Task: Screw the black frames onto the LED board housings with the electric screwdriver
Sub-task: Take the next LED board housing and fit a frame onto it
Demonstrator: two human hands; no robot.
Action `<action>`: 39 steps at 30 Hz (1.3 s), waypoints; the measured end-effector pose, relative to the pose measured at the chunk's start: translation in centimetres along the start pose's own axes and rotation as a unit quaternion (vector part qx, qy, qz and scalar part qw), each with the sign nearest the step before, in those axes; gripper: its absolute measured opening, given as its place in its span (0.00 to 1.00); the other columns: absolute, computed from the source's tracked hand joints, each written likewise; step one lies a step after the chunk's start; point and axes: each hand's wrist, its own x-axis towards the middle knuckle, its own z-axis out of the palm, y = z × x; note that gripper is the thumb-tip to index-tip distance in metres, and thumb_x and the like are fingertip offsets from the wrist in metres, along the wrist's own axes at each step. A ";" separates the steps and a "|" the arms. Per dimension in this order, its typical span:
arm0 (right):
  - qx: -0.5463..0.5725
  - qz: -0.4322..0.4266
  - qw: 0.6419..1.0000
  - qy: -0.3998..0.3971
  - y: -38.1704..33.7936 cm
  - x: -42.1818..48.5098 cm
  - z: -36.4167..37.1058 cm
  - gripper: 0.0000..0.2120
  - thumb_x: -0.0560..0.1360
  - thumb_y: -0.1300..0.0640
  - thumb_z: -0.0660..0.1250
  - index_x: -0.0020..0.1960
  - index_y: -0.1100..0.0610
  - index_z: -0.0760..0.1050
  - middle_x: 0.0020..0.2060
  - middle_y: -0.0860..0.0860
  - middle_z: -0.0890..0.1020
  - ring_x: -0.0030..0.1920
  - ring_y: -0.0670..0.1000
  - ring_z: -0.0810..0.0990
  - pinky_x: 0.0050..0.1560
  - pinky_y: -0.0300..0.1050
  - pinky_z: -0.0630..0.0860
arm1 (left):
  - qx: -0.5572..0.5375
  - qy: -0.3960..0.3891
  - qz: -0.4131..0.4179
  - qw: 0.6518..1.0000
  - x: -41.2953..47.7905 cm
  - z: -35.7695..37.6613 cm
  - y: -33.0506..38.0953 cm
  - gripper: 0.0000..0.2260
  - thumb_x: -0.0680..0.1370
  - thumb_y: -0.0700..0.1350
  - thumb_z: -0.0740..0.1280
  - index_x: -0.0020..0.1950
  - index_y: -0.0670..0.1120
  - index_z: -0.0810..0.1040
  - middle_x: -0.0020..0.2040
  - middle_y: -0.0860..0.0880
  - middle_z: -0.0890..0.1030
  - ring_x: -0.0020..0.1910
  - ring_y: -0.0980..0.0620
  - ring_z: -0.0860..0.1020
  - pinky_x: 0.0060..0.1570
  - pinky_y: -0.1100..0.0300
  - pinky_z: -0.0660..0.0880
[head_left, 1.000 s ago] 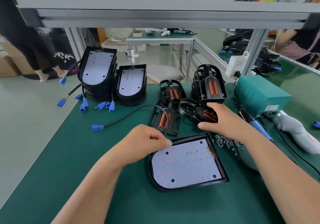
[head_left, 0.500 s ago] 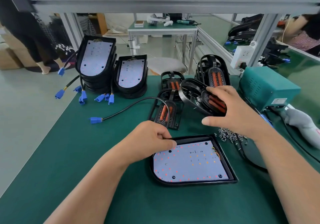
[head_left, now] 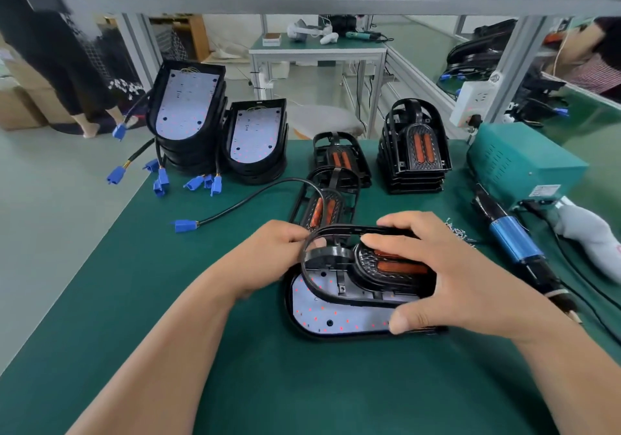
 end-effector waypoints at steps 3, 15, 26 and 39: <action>-0.001 0.000 1.000 -0.010 -0.5 0.0 0.0 0.45 0.61 0.22 0.77 0.76 0.26 0.66 0.74 0.31 0.61 0.80 0.41 0.58 0.76 0.43 0.60 | -0.014 -0.010 -0.035 0.999 0.1 -0.2 -0.4 0.20 0.82 0.47 0.69 0.39 0.37 0.66 0.31 0.51 0.60 0.30 0.52 0.56 0.27 0.63 0.53; -0.075 -0.011 0.996 -0.056 -1.3 0.5 0.7 0.48 0.63 0.17 0.70 0.79 0.30 0.63 0.71 0.31 0.60 0.78 0.40 0.55 0.74 0.39 0.60 | -0.076 -0.039 -0.049 0.995 0.1 -0.3 0.2 0.19 0.77 0.64 0.69 0.35 0.53 0.72 0.30 0.54 0.61 0.28 0.53 0.54 0.25 0.64 0.52; -0.116 -0.011 0.990 -0.080 -1.2 0.5 1.3 0.40 0.73 0.17 0.56 0.79 0.34 0.66 0.81 0.36 0.56 0.83 0.40 0.45 0.82 0.47 0.49 | 0.015 -0.034 -0.006 0.999 0.1 -0.4 -0.4 0.19 0.75 0.59 0.74 0.45 0.42 0.82 0.33 0.51 0.68 0.28 0.56 0.61 0.25 0.65 0.58; -0.069 -0.015 0.992 -0.103 0.1 0.6 2.0 0.32 0.79 0.23 0.51 0.79 0.32 0.64 0.84 0.34 0.53 0.83 0.37 0.42 0.85 0.56 0.42 | 0.057 -0.041 0.030 0.997 0.3 -0.7 -0.6 0.06 0.78 0.48 0.77 0.43 0.49 0.87 0.31 0.60 0.80 0.29 0.66 0.74 0.32 0.75 0.68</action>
